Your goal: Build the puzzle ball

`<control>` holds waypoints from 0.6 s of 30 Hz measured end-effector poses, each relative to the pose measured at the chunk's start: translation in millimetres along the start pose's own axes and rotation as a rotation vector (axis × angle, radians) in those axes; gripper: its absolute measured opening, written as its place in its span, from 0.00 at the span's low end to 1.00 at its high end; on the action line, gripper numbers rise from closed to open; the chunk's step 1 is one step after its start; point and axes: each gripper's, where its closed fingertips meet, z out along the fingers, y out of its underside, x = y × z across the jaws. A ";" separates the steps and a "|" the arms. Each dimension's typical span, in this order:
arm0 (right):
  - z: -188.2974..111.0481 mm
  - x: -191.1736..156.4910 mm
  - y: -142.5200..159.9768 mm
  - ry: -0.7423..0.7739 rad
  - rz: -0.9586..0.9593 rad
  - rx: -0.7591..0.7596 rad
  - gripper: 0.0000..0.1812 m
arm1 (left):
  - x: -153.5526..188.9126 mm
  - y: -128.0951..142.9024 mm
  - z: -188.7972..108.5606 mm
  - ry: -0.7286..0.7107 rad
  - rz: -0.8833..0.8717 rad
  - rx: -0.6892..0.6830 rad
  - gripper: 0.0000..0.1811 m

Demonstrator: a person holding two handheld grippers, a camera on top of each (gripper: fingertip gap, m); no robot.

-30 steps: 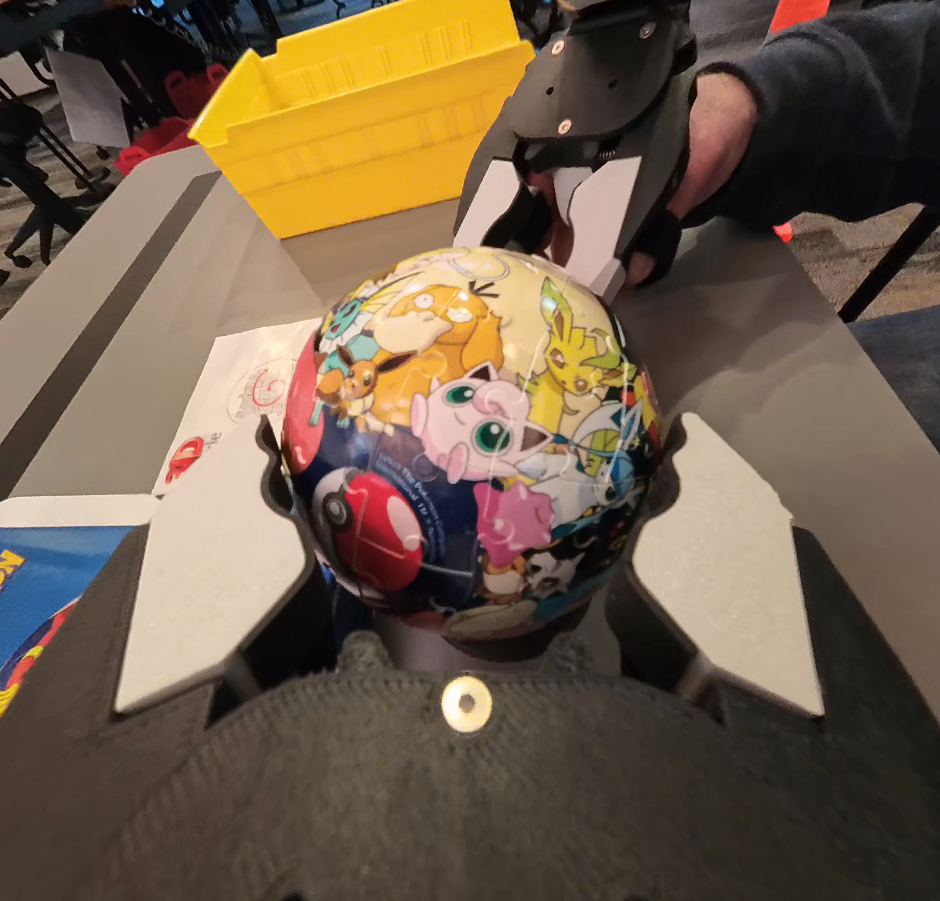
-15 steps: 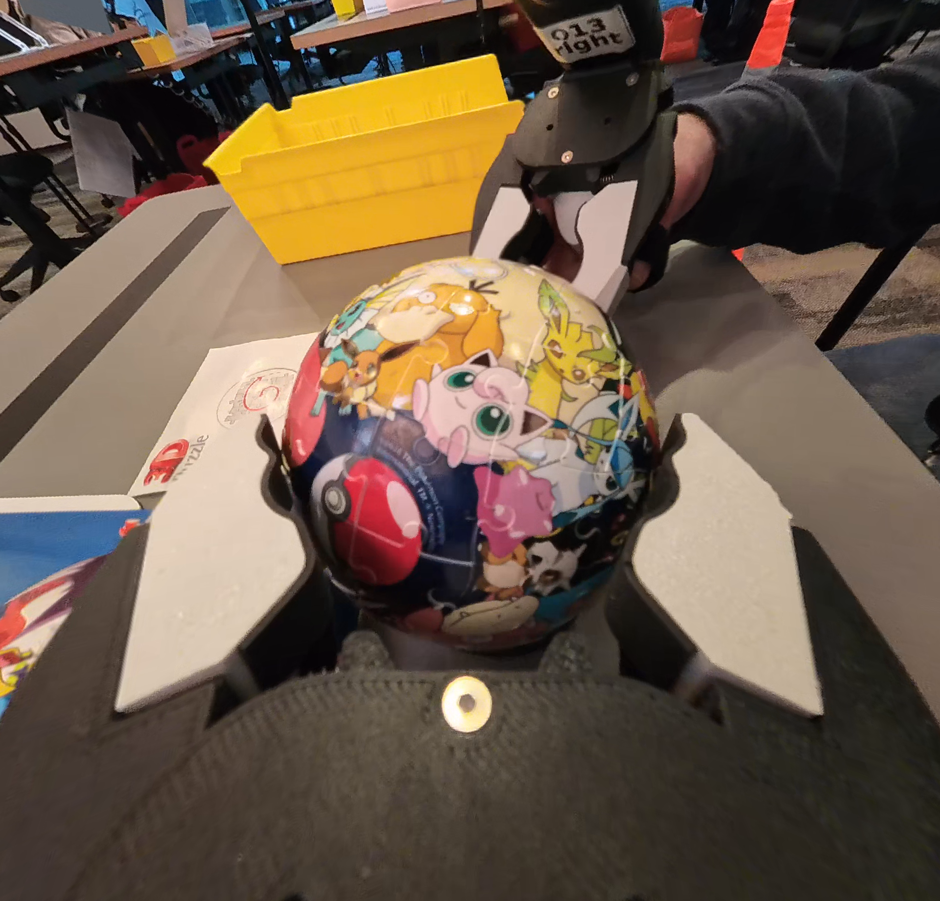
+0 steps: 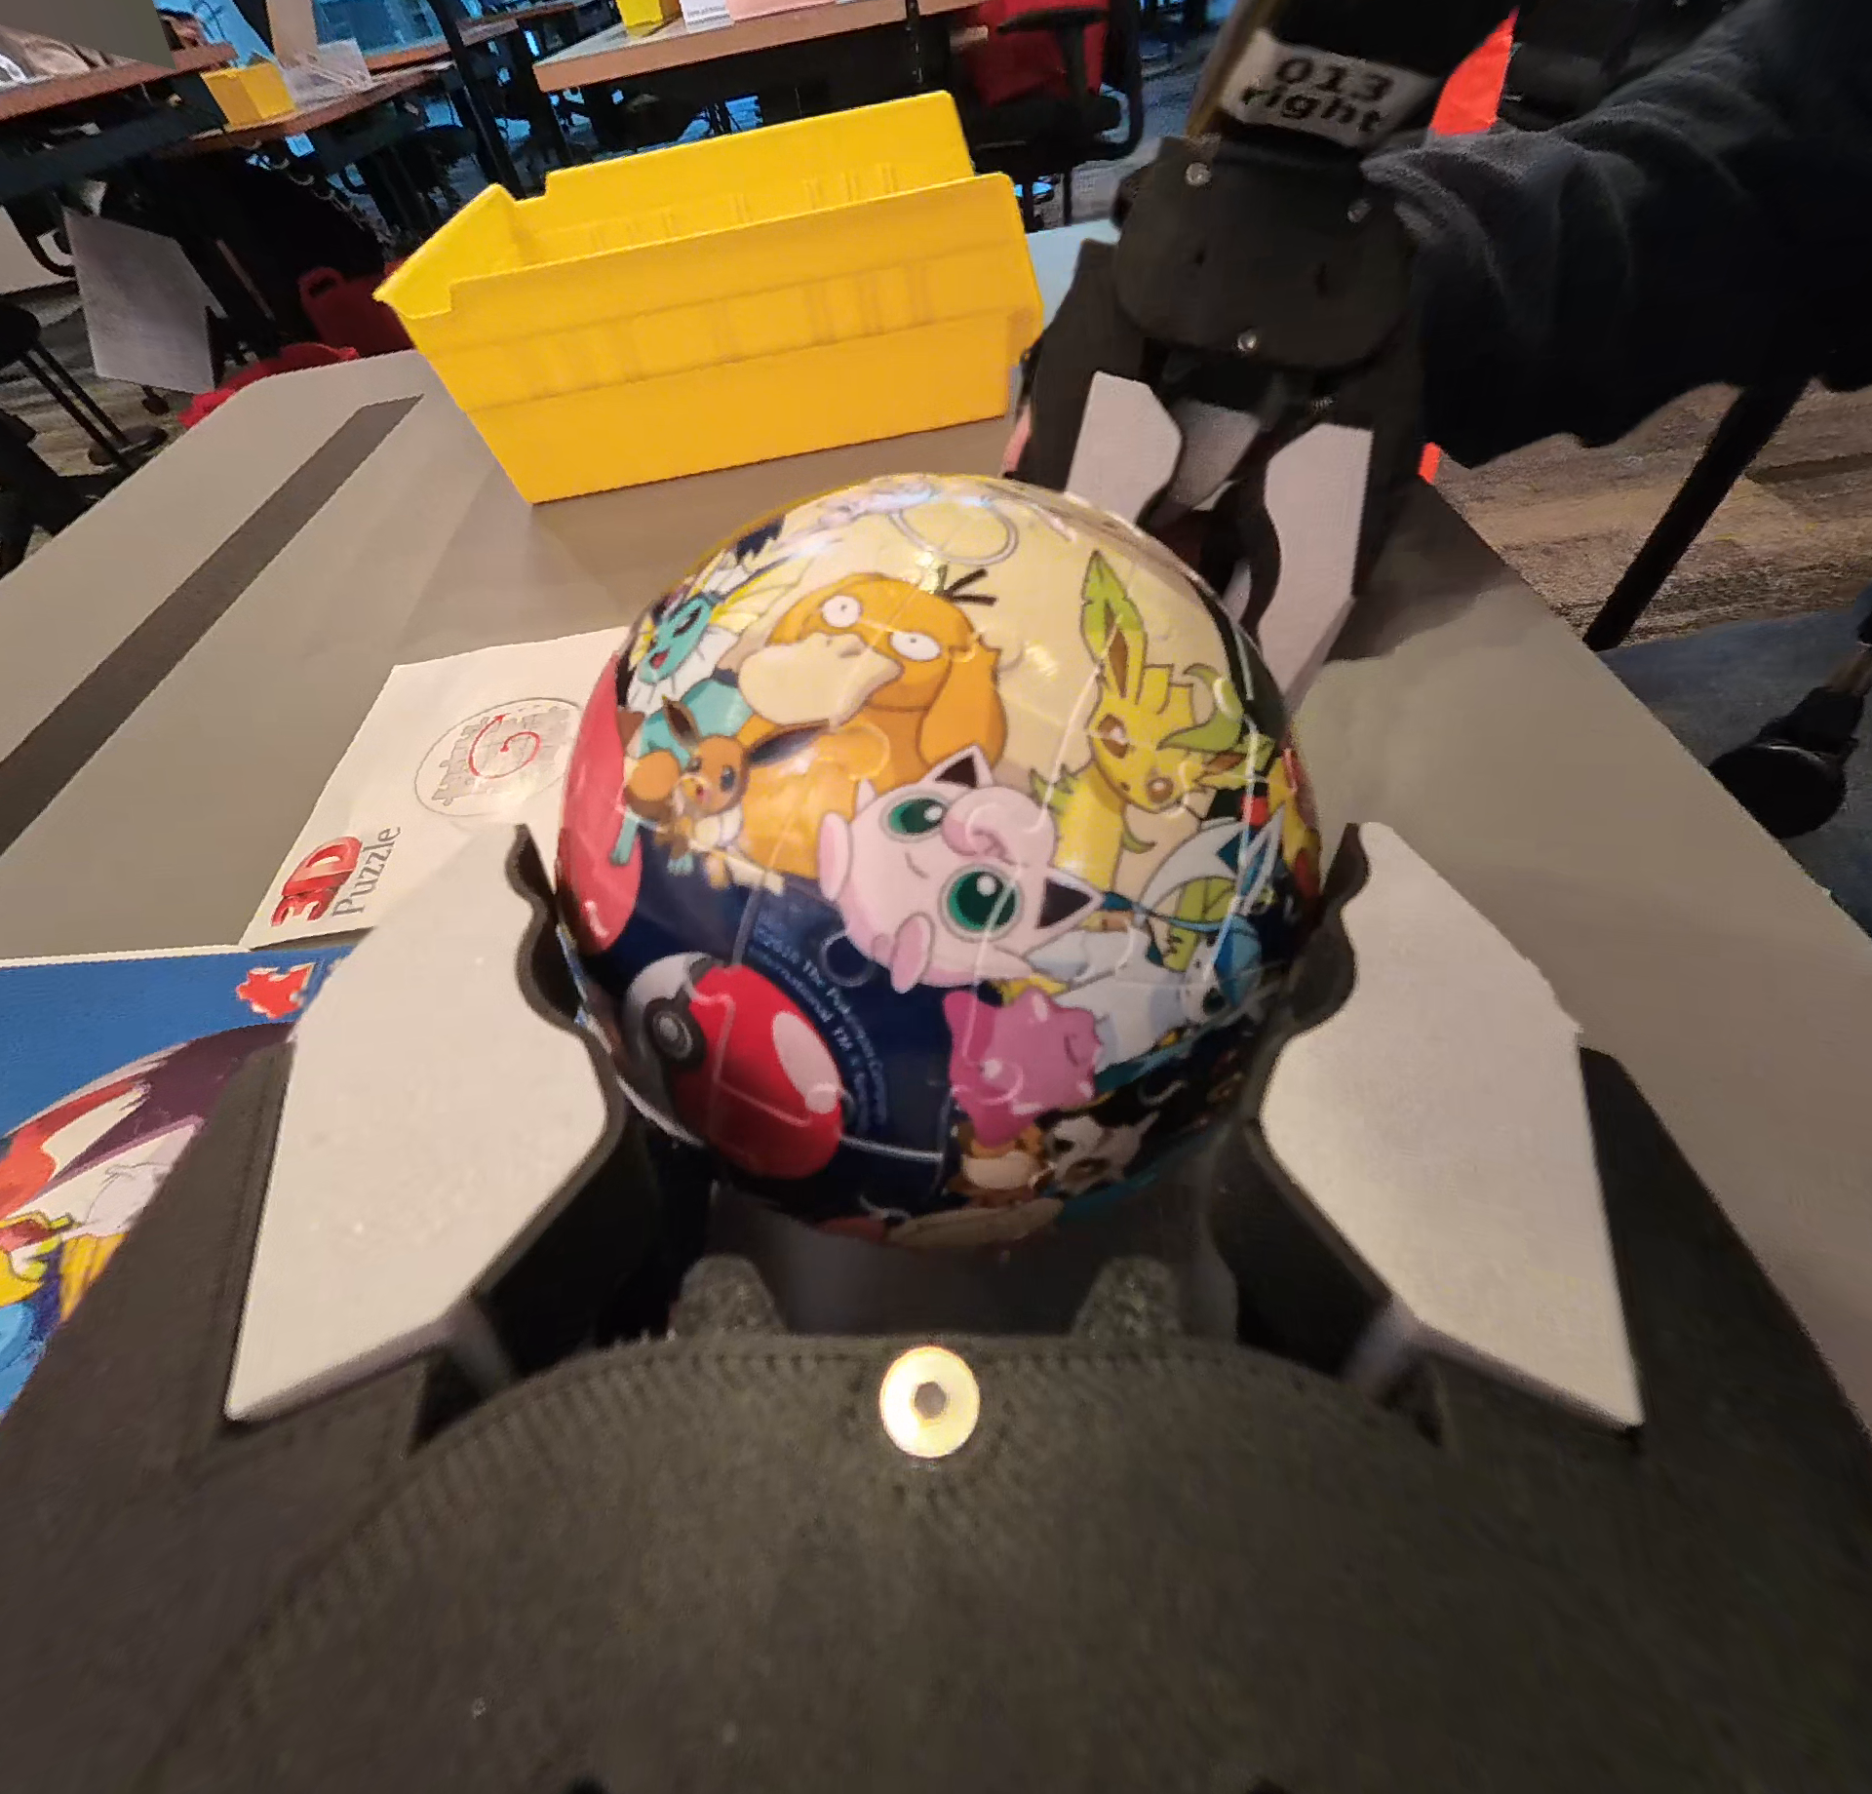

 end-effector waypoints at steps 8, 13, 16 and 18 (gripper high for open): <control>19.4 18.2 -3.3 0.206 -0.375 -0.035 0.10 | 1.8 2.0 -6.5 0.045 -0.022 0.030 0.76; 23.9 20.5 0.0 0.176 -0.378 -0.043 0.08 | 2.3 2.5 -6.8 0.065 -0.031 0.029 0.76; 26.2 16.6 3.2 0.127 -0.363 -0.048 0.06 | 2.8 2.6 -7.1 0.069 -0.030 0.029 0.76; 27.0 14.5 4.5 0.096 -0.332 -0.052 0.06 | 2.7 2.6 -6.9 0.070 -0.031 0.029 0.76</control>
